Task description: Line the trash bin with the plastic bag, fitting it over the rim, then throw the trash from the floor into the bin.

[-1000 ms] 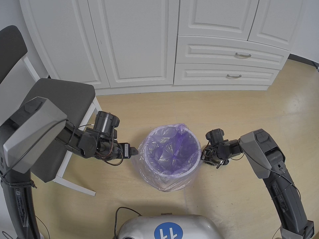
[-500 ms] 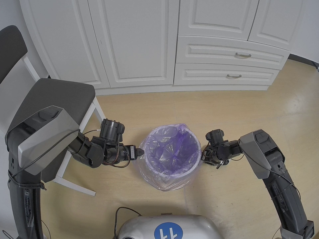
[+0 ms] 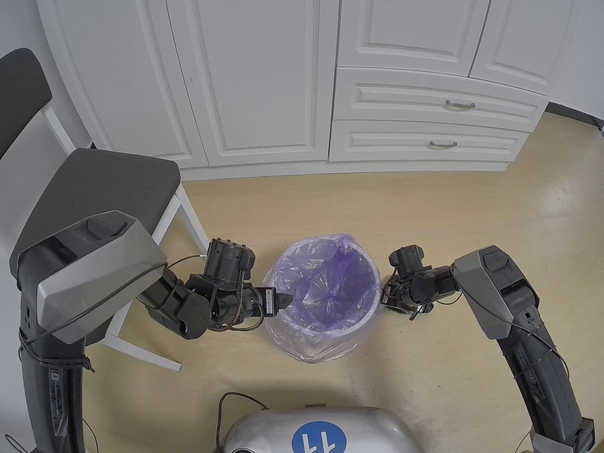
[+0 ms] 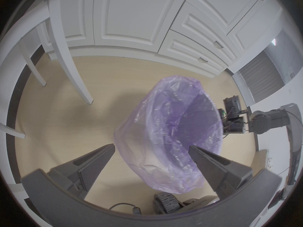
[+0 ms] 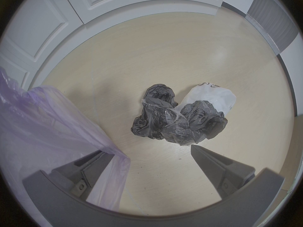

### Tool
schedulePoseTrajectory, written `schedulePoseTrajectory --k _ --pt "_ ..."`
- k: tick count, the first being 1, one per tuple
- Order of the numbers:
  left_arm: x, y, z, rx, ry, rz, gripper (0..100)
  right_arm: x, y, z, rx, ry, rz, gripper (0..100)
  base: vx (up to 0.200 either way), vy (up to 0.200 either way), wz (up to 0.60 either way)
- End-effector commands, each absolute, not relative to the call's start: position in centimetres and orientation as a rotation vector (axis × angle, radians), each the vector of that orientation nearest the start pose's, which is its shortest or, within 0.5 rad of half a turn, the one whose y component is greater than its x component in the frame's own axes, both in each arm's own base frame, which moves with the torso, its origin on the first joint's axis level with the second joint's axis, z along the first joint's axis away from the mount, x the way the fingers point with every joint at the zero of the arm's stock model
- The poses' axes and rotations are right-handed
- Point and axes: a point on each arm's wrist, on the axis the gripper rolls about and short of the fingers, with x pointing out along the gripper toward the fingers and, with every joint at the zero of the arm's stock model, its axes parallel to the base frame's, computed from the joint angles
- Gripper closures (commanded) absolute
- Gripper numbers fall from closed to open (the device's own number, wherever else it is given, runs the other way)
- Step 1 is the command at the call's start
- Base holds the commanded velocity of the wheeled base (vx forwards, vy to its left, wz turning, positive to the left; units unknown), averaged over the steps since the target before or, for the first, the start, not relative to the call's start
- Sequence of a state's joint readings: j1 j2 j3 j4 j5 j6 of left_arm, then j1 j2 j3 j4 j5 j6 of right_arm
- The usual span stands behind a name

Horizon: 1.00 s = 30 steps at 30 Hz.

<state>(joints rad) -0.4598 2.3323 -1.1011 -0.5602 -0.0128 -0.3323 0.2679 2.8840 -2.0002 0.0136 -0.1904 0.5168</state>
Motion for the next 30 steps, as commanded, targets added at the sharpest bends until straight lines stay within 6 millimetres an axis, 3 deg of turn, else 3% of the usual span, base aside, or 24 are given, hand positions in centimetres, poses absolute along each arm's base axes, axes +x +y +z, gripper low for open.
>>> schedulePoseTrajectory --k 1,6,9,11,12,13,21,30 --pt "38.2 -18.2 0.0 -0.157 0.751 -0.310 0 50.5 13.5 -9.1 0.279 0.867 -0.154 0 0.000 0.000 0.00" --pt "39.7 -17.3 0.3 -0.128 0.770 -0.205 0 50.8 13.3 -8.1 0.300 0.846 -0.151 0 0.000 0.000 0.00" --pt "40.2 -16.7 0.4 -0.128 0.770 -0.177 0 51.2 13.0 -6.5 0.358 0.809 -0.153 0 0.000 0.000 0.00" --pt "40.5 -16.0 0.7 -0.139 0.755 -0.164 0 51.7 12.0 -4.3 0.453 0.776 -0.132 0 0.000 0.000 0.00" --pt "40.5 -16.0 0.7 -0.139 0.755 -0.164 0 51.7 12.0 -4.3 0.453 0.776 -0.132 0 0.000 0.000 0.00" --pt "40.7 -15.6 1.0 -0.145 0.747 -0.156 0 51.8 11.5 -2.9 0.499 0.773 -0.090 0 0.000 0.000 0.00" --pt "40.7 -15.6 0.8 -0.141 0.754 -0.153 0 52.0 10.7 -2.3 0.538 0.755 -0.065 0 0.000 0.000 0.00" --pt "41.6 -15.9 -3.7 -0.123 0.829 -0.138 0 52.1 10.9 -2.4 0.565 0.746 -0.067 0 0.000 0.000 0.00"
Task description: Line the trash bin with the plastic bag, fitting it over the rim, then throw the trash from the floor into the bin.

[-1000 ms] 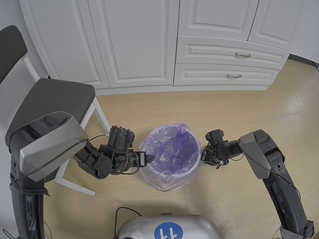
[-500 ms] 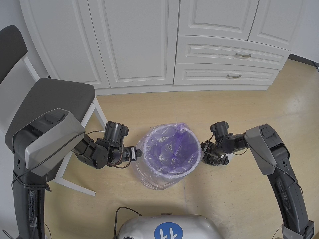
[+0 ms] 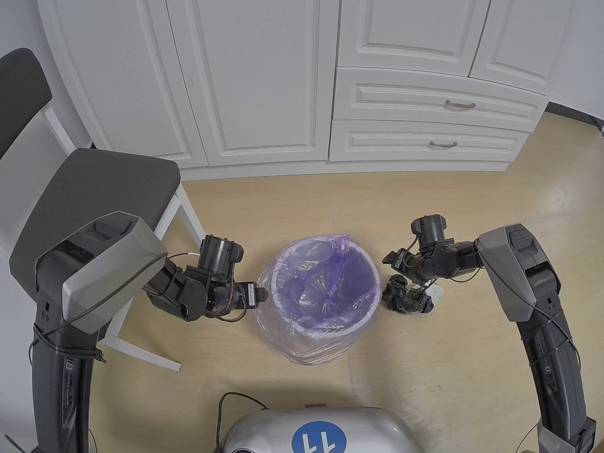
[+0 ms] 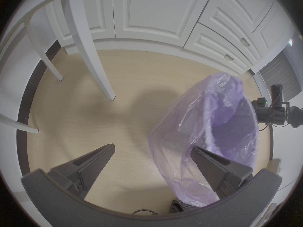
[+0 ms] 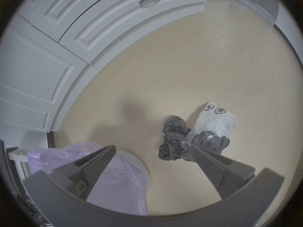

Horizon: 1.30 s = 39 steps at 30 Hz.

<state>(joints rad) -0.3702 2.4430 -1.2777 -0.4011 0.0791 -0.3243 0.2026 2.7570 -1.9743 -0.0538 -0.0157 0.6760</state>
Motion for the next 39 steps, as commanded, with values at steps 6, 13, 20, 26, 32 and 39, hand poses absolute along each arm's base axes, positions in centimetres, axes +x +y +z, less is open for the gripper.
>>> schedulePoseTrajectory --k 6,13,20,26,32,39 --pt "42.2 -16.6 -5.8 -0.094 0.834 -0.107 0 52.0 11.4 -2.7 0.559 0.742 -0.066 0 0.000 0.000 0.00" --pt "43.1 -16.9 -6.0 -0.079 0.801 -0.074 0 52.0 11.4 -2.9 0.553 0.746 -0.067 0 0.000 0.000 0.00" --pt "43.8 -17.1 -5.9 -0.083 0.769 -0.051 0 52.0 11.4 -2.9 0.553 0.746 -0.067 0 0.000 0.000 0.00" --pt "45.0 -17.6 -5.7 -0.094 0.724 -0.043 0 51.9 11.7 -3.1 0.543 0.749 -0.063 0 0.000 0.000 0.00" --pt "47.2 -18.8 -7.1 -0.039 0.685 0.068 0 51.9 11.7 -3.5 0.536 0.757 -0.067 0 0.000 0.000 0.00" --pt "47.6 -18.9 -7.0 -0.031 0.750 0.109 0 51.8 12.0 -3.9 0.509 0.766 -0.057 0 0.000 0.000 0.00"
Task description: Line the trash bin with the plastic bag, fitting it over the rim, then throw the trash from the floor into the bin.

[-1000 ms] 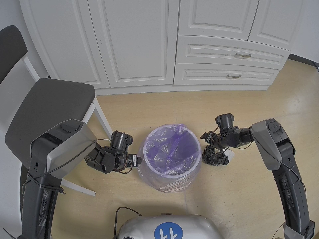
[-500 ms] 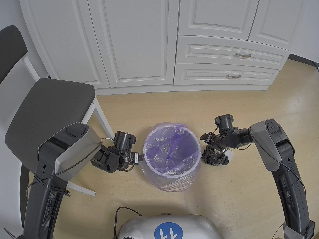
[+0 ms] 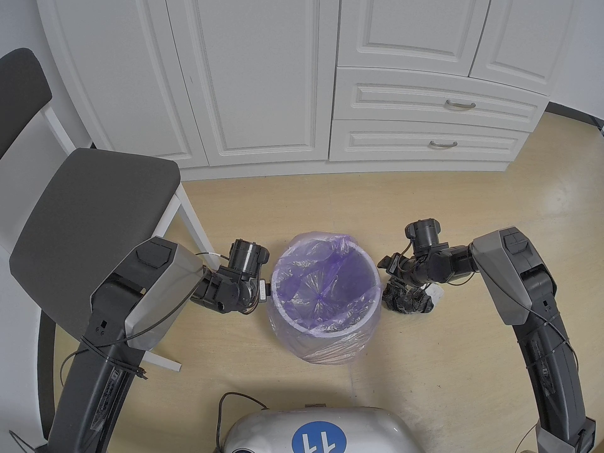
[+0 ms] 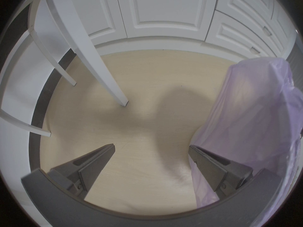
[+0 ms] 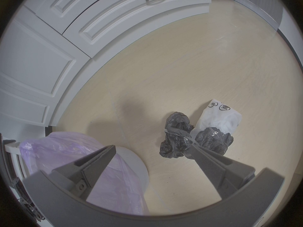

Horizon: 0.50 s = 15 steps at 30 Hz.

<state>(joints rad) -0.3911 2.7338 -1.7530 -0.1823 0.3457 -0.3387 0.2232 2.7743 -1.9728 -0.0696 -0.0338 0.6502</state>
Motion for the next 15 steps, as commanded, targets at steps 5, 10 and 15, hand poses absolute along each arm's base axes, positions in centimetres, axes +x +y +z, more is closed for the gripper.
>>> schedulePoseTrajectory --k 5,10,15 --pt "47.2 -18.8 -7.0 -0.028 0.764 0.111 0 51.8 12.0 -3.7 0.511 0.763 -0.058 0 0.000 0.000 0.00" --pt "46.3 -18.4 -5.9 -0.048 0.787 0.075 0 52.0 11.5 0.1 0.575 0.694 -0.056 0 0.000 0.000 0.00" --pt "45.0 -17.4 -2.7 -0.118 0.831 -0.042 0 52.1 10.5 4.5 0.624 0.611 -0.052 0 0.000 0.000 0.00"
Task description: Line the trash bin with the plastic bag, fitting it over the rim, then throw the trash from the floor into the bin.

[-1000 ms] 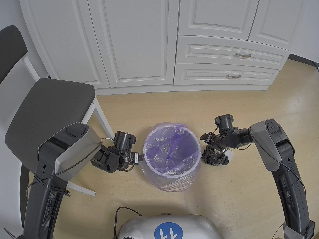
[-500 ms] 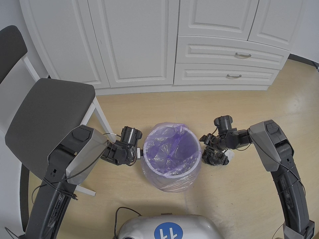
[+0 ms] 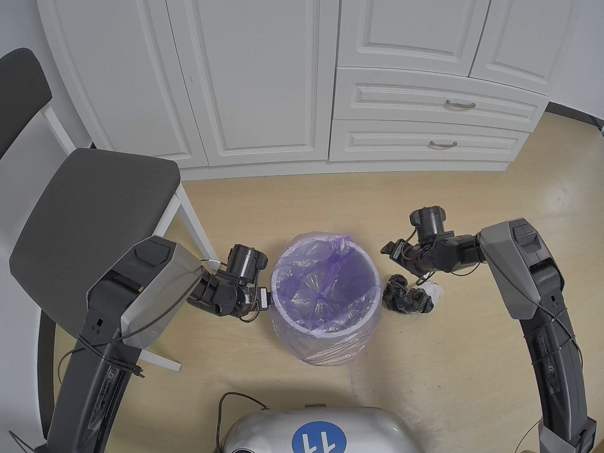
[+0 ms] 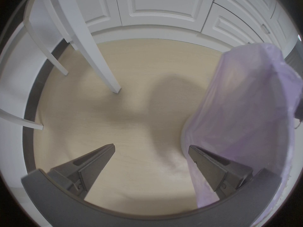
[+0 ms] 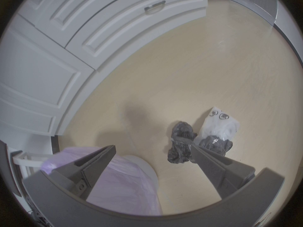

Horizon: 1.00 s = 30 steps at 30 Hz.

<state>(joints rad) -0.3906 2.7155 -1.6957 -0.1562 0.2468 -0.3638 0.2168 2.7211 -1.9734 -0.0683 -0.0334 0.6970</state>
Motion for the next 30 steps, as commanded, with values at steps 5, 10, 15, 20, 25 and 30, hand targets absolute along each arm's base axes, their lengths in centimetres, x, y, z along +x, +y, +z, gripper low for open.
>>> schedulePoseTrajectory --k 5,10,15,20,25,30 --pt "43.5 -15.8 0.1 -0.131 0.854 -0.090 0 49.6 10.7 10.8 0.645 0.592 -0.025 0 0.000 0.000 0.00" --pt "42.0 -15.2 1.1 -0.085 0.878 -0.130 0 45.1 15.2 12.1 0.585 0.697 0.077 0 0.000 0.000 0.00" --pt "41.7 -15.1 0.8 -0.071 0.891 -0.131 0 41.8 19.9 9.4 0.442 0.816 0.162 0 0.000 0.000 0.00" --pt "41.8 -15.0 0.8 -0.070 0.888 -0.123 0 40.6 21.5 6.5 0.365 0.892 0.181 0 0.000 0.000 0.00" --pt "41.8 -15.0 0.8 -0.071 0.885 -0.119 0 40.9 21.6 4.0 0.277 0.915 0.142 0 0.000 0.000 0.00" --pt "41.9 -14.9 0.9 -0.072 0.881 -0.117 0 40.6 21.4 3.1 0.214 0.929 0.132 0 0.000 0.000 0.00"
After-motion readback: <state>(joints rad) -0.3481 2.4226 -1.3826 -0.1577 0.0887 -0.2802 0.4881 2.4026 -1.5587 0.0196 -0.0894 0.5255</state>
